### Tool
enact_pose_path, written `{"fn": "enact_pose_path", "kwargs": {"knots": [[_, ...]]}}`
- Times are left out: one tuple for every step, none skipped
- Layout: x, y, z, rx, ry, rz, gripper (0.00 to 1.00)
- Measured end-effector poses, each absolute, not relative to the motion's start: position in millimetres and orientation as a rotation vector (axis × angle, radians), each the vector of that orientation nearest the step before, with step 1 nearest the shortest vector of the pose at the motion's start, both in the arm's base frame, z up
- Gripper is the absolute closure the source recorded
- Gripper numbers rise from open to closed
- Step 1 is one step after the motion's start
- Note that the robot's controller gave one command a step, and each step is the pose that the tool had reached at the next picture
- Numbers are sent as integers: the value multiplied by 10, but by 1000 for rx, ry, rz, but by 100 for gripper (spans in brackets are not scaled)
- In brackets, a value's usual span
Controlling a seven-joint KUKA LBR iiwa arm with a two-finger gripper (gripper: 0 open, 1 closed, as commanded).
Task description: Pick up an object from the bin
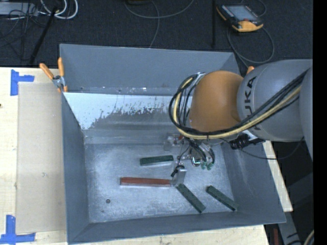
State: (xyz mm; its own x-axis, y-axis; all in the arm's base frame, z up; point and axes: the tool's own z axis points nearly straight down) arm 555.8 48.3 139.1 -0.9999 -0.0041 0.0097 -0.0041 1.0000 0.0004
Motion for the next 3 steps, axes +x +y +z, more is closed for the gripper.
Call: {"fn": "enact_pose_path", "kwargs": {"knots": [[5954, 629, 669, 43, -3135, 0, 0], [5966, 624, 705, 40, -3142, -1, 100], [5741, 565, 2163, 526, -3105, 1, 100]]}}
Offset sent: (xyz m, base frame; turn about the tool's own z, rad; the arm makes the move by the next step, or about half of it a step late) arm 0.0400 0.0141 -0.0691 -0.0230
